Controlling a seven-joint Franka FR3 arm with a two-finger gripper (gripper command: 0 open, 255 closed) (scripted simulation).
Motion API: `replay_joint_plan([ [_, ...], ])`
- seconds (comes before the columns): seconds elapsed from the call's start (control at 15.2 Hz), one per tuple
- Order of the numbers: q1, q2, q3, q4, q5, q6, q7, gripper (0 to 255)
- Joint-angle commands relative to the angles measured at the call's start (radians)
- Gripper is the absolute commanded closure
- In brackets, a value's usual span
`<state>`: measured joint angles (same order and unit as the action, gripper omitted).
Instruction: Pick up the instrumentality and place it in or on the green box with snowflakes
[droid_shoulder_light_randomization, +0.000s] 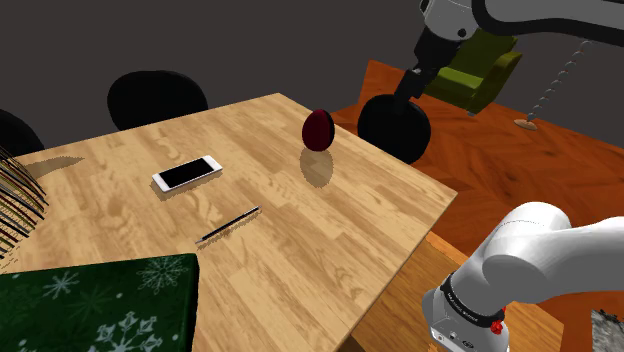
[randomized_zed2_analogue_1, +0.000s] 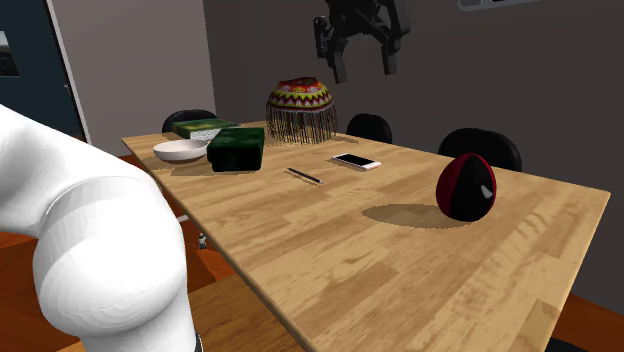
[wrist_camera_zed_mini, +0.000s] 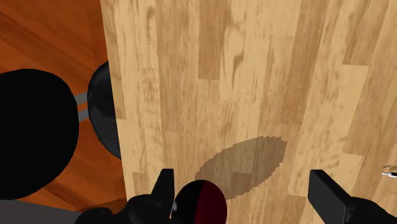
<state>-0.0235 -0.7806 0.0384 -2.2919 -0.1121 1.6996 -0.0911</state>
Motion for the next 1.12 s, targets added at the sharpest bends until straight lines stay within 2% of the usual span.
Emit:
replay_joint_plan([
  [0.0, 0.000, 0.000, 0.000, 0.000, 0.000, 0.000, 0.000, 0],
  [0.53, 0.106, 0.262, -0.031, 0.058, 0.015, 0.161, -0.235, 0],
  [1.06, 0.200, 0.514, -0.027, 0.151, 0.048, 0.267, -0.469, 0],
])
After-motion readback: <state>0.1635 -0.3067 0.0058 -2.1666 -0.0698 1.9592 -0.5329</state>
